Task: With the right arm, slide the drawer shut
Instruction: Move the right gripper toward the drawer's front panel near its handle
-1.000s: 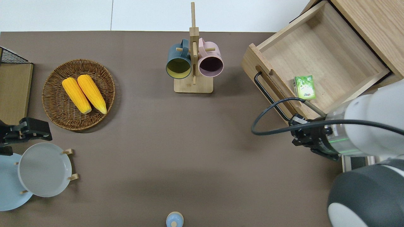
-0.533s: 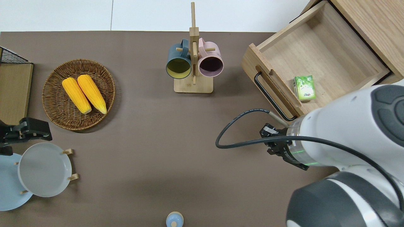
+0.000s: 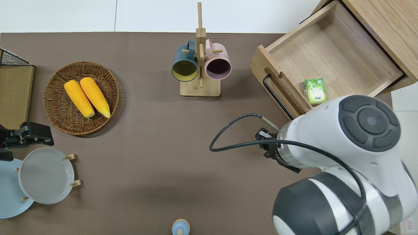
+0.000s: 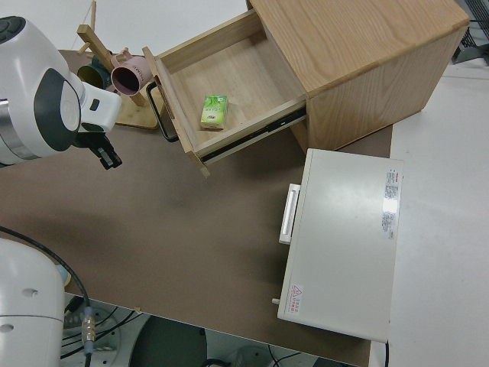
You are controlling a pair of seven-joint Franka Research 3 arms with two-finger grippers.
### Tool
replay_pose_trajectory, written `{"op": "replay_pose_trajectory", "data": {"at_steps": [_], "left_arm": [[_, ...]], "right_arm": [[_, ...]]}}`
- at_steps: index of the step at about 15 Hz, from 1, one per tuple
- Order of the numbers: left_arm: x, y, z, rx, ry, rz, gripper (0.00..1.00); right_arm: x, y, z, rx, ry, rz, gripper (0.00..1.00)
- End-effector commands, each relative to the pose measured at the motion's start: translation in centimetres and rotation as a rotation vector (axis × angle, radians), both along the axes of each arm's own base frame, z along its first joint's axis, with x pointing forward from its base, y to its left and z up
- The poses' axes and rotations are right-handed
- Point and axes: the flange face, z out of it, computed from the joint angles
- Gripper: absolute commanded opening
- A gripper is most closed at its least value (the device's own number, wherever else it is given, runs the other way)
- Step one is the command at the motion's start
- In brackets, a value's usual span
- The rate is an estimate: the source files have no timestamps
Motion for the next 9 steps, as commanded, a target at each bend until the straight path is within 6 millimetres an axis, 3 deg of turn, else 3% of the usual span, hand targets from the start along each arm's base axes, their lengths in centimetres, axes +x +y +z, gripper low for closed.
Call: {"op": "replay_pose_trajectory", "data": {"at_steps": [1, 9], "left_arm": [[-0.3, 0.0, 0.4, -0.005, -0.007, -0.009, 0.99], [-0.3, 0.0, 0.4, -0.005, -0.007, -0.009, 0.99]], "right_arm": [[0.9, -0.8, -1.9, 0.02, -0.018, -0.044, 0.0], [3.6, 0.5, -6.7, -0.026, -0.073, -0.059, 0.0]]}}
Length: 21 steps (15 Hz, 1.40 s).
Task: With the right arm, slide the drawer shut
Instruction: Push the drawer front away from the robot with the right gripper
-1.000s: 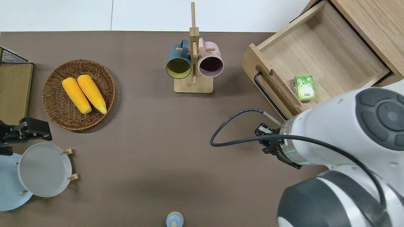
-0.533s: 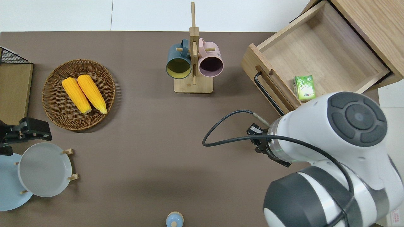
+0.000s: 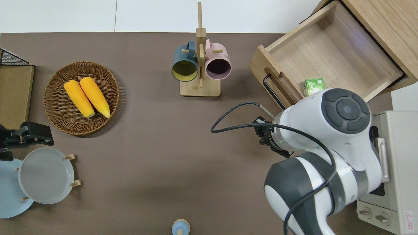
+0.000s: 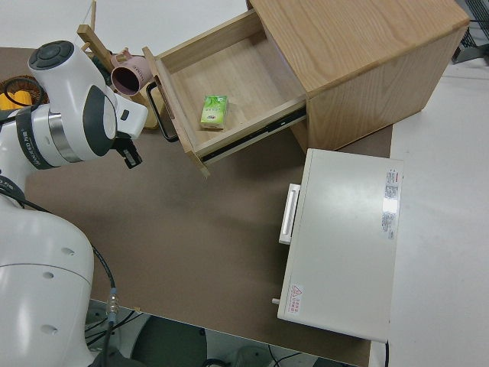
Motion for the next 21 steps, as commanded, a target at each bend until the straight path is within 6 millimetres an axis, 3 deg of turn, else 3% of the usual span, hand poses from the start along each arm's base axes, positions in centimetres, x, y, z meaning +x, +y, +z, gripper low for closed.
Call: {"op": "replay_pose_trajectory", "data": {"at_steps": [1, 6, 21], "left_arm": [[-0.3, 0.0, 0.4, -0.005, -0.007, -0.009, 0.99], [-0.3, 0.0, 0.4, -0.005, -0.007, -0.009, 0.99], [-0.3, 0.0, 0.5, -0.005, -0.008, -0.009, 0.99]], "right_arm": [[1.4, 0.1, -1.5, -0.035, -0.059, -0.005, 0.0], [2.5, -1.0, -2.6, -0.098, -0.081, 0.027, 0.0], [5.9, -4.4, -2.6, -0.128, -0.137, 0.068, 0.0]]}}
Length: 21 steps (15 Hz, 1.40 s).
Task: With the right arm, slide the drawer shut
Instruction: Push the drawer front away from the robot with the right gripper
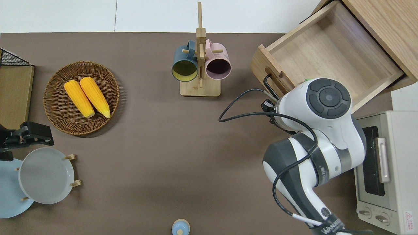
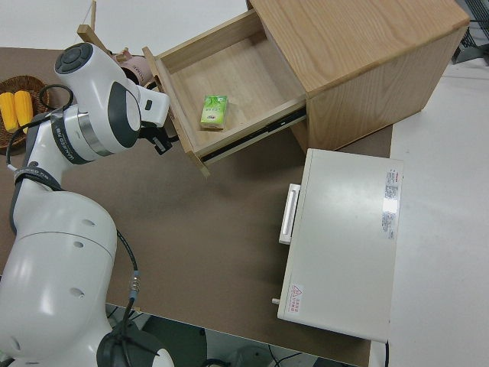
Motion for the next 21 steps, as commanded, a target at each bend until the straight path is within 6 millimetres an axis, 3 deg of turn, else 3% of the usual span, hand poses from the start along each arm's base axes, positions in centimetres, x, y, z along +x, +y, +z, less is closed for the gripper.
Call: {"op": "replay_pose_trajectory", "data": {"at_steps": [1, 8, 14, 18, 21], "left_arm": [[-0.3, 0.0, 0.4, -0.005, -0.007, -0.009, 0.99], [-0.3, 0.0, 0.4, -0.005, -0.007, -0.009, 0.99], [-0.3, 0.0, 0.4, -0.005, -0.007, -0.009, 0.99], [-0.3, 0.0, 0.4, -0.005, -0.008, -0.009, 0.99], [-0.3, -0.1, 0.4, -0.005, -0.007, -0.01, 0.99]], "right_arm": [[1.7, -0.8, 0.7, -0.006, -0.037, 0.028, 0.0], [5.6, -2.9, 3.3, 0.013, -0.105, 0.013, 0.0], [8.1, -6.2, 3.3, 0.022, -0.153, 0.022, 0.0], [8.9, -9.7, 2.9, 0.03, -0.145, 0.048, 0.0], [9.5, -10.9, 2.5, 0.039, -0.165, 0.042, 0.0]]}}
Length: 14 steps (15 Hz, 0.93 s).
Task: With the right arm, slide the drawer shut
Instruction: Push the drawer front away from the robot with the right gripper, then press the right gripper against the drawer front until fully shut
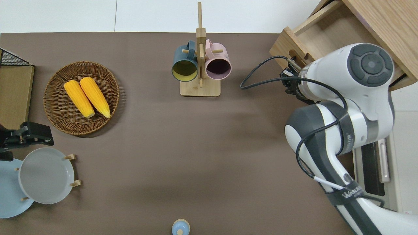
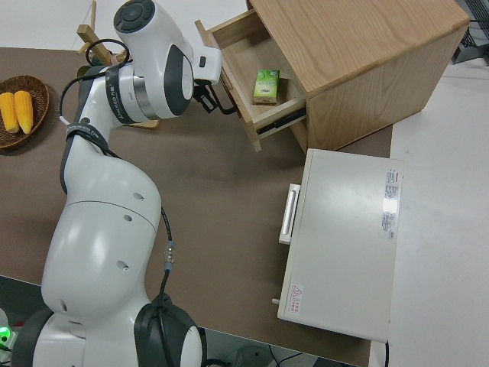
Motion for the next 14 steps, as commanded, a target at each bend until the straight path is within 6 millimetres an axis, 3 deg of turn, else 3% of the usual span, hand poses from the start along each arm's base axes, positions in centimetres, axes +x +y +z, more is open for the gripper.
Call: {"op": "replay_pose_trajectory", "data": {"at_steps": [1, 14], "left_arm": [[-0.3, 0.0, 0.4, -0.005, -0.007, -0.009, 0.99], [-0.3, 0.0, 0.4, -0.005, -0.007, -0.009, 0.99]], "right_arm": [[1.5, -2.0, -0.7, 0.02, -0.025, 0.006, 0.0], [4.9, -9.8, -2.2, -0.006, -0.108, 0.009, 0.0]]}}
